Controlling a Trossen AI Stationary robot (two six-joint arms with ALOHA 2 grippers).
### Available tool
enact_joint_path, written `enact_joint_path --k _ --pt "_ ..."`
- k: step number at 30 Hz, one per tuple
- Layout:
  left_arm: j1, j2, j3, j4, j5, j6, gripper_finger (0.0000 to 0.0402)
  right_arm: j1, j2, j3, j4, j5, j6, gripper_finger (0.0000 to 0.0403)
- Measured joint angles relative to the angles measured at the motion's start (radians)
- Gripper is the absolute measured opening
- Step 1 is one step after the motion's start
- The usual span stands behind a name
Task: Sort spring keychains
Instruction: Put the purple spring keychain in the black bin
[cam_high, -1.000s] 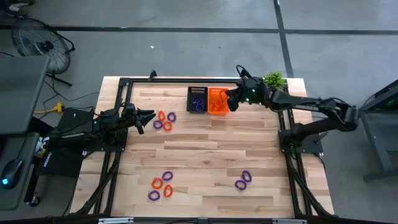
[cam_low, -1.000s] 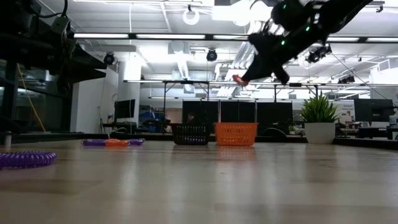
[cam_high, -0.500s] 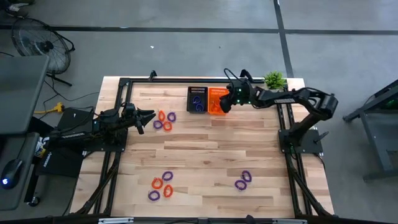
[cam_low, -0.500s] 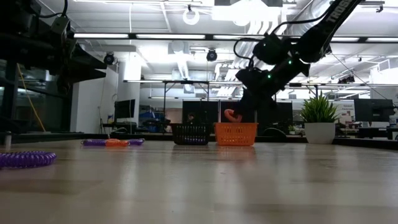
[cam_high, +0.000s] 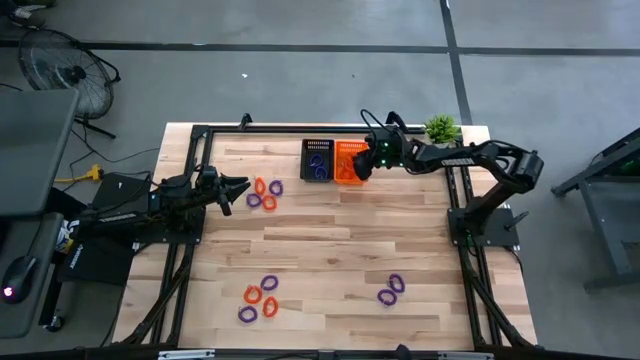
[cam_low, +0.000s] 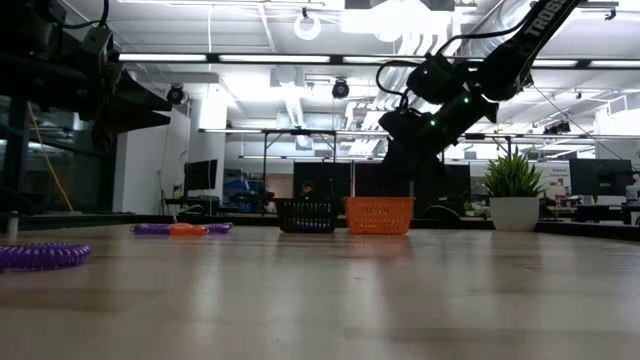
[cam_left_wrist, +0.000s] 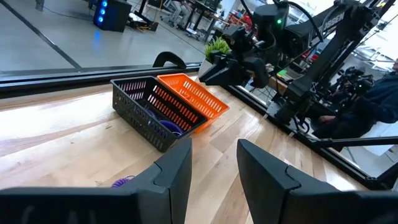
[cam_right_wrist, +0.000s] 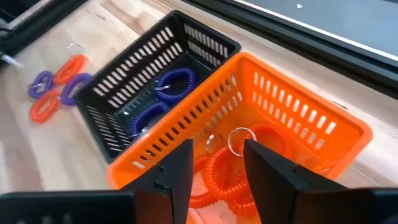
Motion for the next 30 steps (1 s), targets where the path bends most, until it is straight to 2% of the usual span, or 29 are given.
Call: enact_joint_path --k 7,15,22,26,30 --pt "0.000 0.000 0.000 0.000 0.000 0.000 0.0126 0.000 -0.102 0.000 -0.035 -0.051 -0.004 0.0138" --pt "0.000 0.000 0.000 0.000 0.000 0.000 0.0126 0.042 -0.336 0.000 -0.288 -0.205 0.028 0.0138" --pt "0.000 0.000 0.000 0.000 0.000 0.000 0.0126 0.208 -0.546 0.000 -0.577 -0.251 0.083 0.0138" --pt "0.000 0.000 0.000 0.000 0.000 0.000 0.0126 0.340 -0.609 0.000 -0.728 -0.234 0.196 0.0138" --pt "0.000 0.000 0.000 0.000 0.000 0.000 0.0126 0.500 -0.618 0.000 -0.843 -0.184 0.366 0.0137"
